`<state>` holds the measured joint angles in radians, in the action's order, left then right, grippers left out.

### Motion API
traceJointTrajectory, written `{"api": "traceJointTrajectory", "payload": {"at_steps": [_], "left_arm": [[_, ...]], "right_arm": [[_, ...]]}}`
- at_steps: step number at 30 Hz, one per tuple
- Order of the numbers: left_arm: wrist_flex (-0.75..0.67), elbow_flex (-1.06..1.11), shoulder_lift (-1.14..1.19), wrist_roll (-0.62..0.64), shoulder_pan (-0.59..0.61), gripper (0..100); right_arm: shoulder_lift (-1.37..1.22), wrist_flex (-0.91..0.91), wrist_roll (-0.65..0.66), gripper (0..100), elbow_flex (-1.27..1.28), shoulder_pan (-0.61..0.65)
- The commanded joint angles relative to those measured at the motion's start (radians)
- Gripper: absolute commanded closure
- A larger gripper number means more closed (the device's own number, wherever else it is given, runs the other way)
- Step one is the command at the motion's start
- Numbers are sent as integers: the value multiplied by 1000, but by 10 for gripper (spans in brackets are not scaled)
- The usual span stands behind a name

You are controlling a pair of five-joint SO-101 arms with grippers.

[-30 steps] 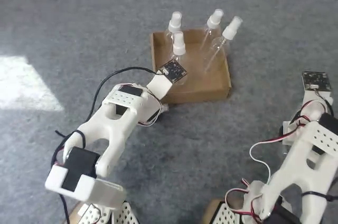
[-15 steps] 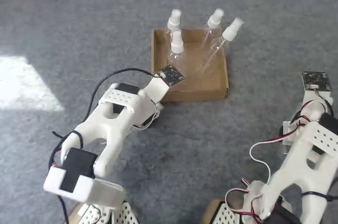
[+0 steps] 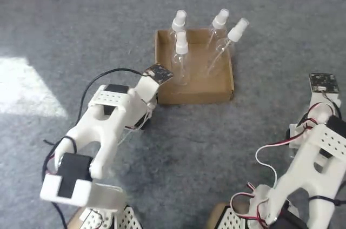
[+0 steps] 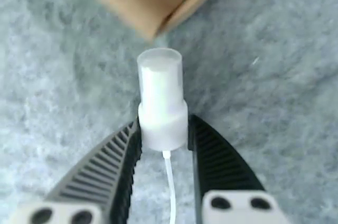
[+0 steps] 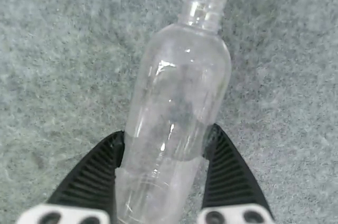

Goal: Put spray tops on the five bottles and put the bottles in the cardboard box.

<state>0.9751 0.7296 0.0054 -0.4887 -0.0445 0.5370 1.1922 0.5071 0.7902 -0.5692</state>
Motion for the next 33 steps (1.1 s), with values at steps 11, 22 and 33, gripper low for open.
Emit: {"api": "traceJointTrajectory", "payload": {"at_steps": [11,22,33], "left_arm": [[64,102,-333,247,150,885],[61,-140,-37,431,160,884],[84,-211,8,431,161,777]], "right_arm": [[-2,-81,11,993,-8,-2],[-10,-344,190,993,75,12],[-10,-343,387,992,141,1]]}}
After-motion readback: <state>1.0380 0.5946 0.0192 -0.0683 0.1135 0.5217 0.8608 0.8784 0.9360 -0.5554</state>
